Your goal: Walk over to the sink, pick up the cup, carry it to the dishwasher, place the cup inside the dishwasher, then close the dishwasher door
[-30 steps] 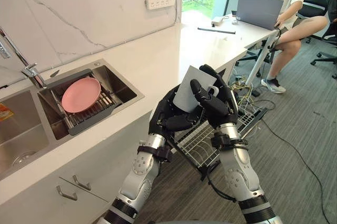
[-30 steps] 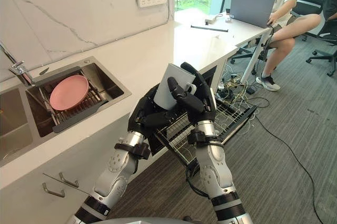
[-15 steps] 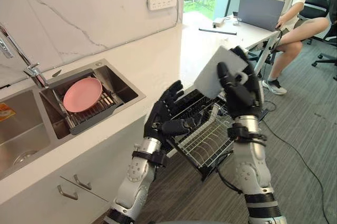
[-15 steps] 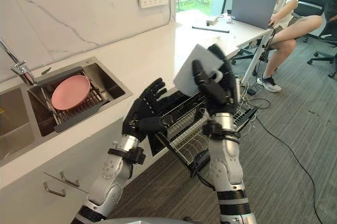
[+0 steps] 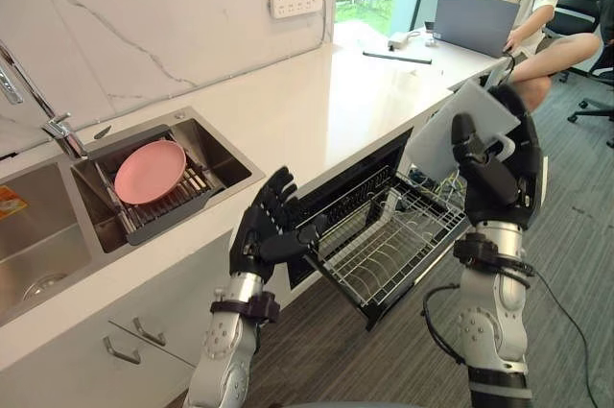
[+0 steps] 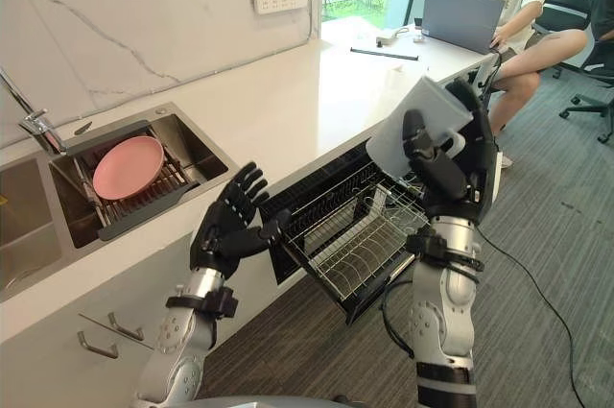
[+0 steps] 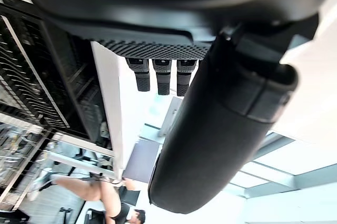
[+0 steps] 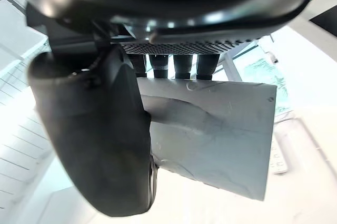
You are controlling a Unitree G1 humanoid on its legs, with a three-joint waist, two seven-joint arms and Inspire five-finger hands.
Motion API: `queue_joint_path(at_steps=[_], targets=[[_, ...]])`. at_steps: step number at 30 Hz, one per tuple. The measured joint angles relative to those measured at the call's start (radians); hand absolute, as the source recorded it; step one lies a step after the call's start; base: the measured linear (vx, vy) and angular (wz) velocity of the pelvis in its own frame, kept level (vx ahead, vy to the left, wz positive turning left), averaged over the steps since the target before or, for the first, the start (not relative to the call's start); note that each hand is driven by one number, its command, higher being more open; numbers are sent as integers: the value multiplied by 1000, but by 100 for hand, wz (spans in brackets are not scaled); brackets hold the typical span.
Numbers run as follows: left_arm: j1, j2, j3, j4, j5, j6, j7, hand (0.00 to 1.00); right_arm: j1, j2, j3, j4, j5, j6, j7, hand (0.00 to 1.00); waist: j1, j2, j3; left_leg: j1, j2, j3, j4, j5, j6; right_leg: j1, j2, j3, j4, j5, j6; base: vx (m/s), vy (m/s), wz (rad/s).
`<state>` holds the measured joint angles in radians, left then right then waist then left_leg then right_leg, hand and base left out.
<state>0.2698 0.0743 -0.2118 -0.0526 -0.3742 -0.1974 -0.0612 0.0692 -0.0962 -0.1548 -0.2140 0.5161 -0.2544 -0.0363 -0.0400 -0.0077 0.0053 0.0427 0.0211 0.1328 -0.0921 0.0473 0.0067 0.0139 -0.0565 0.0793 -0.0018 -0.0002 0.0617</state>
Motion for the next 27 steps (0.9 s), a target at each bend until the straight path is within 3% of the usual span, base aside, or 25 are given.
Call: queue_joint_path(at_steps=[6,14,18,27], targets=[[96,19,59,201,22,20,-59,90,108,-27,-17,113,-197,22,37,30,-1,-12,11,-20,1,-2,0,-7,-5,-18,-3,-1,-1,-3,2,-1,-1,1],[101,64,109,470,142,24,-51,90,107,-62,-13,361,-387,55,14,30,5,-5,37,-58,-9,-49,5,1,-2,-33,-15,-54,2,-12,4,7,-11,19],[79,66,149,502,146,24,-23,90,34,-95,5,433,-421,57,-19,30,18,1,96,-81,-14,-68,8,11,2,-49,-20,-72,9,-13,5,-10,-3,17],[-110,69,209,609,166,10,92,90,-299,-235,62,590,-476,67,-90,30,54,32,293,-277,-21,-120,139,10,2,-197,-28,-120,93,-14,3,-76,5,18]])
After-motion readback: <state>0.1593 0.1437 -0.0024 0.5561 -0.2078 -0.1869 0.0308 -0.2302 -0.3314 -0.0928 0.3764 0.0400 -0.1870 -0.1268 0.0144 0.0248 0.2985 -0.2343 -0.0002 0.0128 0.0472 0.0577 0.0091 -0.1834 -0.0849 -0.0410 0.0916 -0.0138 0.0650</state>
